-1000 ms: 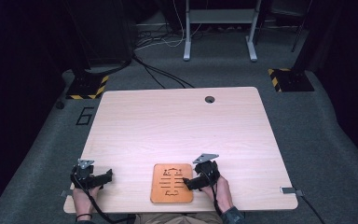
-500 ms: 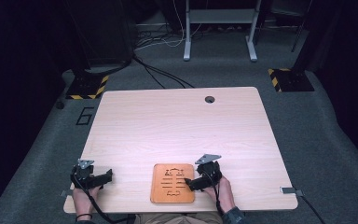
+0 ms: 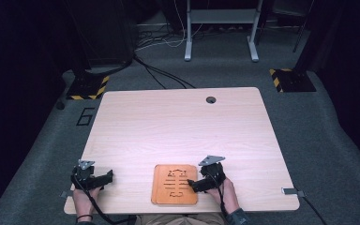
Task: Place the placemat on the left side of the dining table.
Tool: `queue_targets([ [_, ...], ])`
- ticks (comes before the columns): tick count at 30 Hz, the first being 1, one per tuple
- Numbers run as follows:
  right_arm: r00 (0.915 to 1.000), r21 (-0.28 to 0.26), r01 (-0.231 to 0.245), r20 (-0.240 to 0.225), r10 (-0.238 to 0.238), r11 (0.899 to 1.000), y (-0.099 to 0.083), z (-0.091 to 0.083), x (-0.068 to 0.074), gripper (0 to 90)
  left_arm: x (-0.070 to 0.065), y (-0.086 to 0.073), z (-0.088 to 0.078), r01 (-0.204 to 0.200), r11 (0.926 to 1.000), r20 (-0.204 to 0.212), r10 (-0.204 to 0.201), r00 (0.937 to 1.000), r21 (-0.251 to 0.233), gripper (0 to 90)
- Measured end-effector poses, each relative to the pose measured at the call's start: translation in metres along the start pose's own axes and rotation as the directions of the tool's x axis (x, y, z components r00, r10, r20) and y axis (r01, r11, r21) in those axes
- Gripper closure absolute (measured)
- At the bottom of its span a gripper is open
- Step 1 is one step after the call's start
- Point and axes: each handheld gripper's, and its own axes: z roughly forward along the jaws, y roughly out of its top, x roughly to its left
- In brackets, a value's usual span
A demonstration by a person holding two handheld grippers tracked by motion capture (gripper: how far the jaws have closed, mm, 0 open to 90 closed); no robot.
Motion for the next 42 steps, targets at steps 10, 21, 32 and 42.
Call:
queue_targets([
  [10,1.0,-0.008,-0.001,0.0,0.001,1.0,-0.0036,-0.0028,-0.0018,5.5,-0.0011,-0.001,-0.0013,0.003,1.0,-0.005,-0.003,1.0,-0.001,1.0],
  [21,1.0,-0.01,0.0,-0.001,0.0,1.0,-0.0062,-0.0057,-0.0043,5.5,-0.0012,-0.0011,-0.0014,0.004,1.0,-0.006,-0.004,1.0,-0.001,0.9],
  [32,1.0,-0.017,-0.002,0.005,0.002,1.0,-0.0084,-0.0075,-0.006,5.6,-0.0012,-0.001,-0.0013,0.005,1.0,-0.006,-0.005,1.0,0.0,0.8],
  [42,1.0,-0.017,-0.002,0.003,0.002,1.0,-0.0104,-0.0098,-0.0089,5.6,-0.0012,-0.001,-0.0013,0.006,1.0,-0.006,-0.006,1.0,0.0,0.8],
])
